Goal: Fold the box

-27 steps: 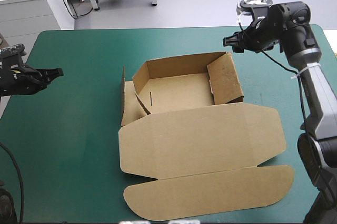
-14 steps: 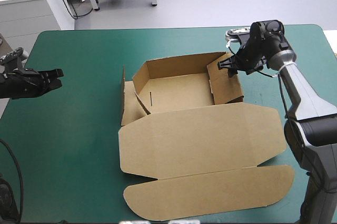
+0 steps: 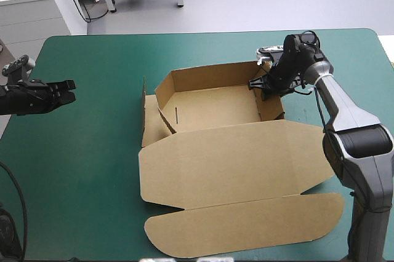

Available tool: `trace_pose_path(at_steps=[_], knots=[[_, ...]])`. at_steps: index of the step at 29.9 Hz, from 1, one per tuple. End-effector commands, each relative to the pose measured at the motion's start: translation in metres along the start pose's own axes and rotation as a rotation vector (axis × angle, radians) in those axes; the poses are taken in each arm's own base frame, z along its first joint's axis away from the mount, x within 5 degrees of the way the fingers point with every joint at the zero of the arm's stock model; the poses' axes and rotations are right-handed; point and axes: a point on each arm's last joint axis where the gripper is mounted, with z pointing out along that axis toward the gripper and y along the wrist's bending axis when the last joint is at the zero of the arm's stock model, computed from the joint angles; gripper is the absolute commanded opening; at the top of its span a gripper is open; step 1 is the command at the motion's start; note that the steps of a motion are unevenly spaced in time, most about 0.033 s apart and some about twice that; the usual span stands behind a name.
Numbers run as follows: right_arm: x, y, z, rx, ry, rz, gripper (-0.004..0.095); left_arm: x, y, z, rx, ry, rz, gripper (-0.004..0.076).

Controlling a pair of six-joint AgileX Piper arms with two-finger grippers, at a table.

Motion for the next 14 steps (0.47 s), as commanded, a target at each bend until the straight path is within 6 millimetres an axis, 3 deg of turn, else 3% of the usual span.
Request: trace_pose_path(at_steps=[1, 3, 8, 14], knots=[[-0.002, 0.002, -0.032, -0.001, -0.082, -0.021, 0.0099, -0.008, -0.014, -0.016, 0.043, -0.087, -0.003, -0.0008], [-0.001, 0.002, -0.032, -0.002, -0.073, -0.011, -0.0017, -0.009, -0.014, -0.016, 0.045, -0.09, -0.004, -0.0008], [0.0, 0.002, -0.035, -0.003, -0.069, -0.003, -0.0011, -0.009, -0.014, -0.016, 0.044, -0.092, -0.001, -0.0008], [0.003, 0.005, -0.065, -0.055, -0.136, -0.004, -0.0017, -0.009, -0.014, -0.016, 0.045, -0.09, -0.001, -0.0006]])
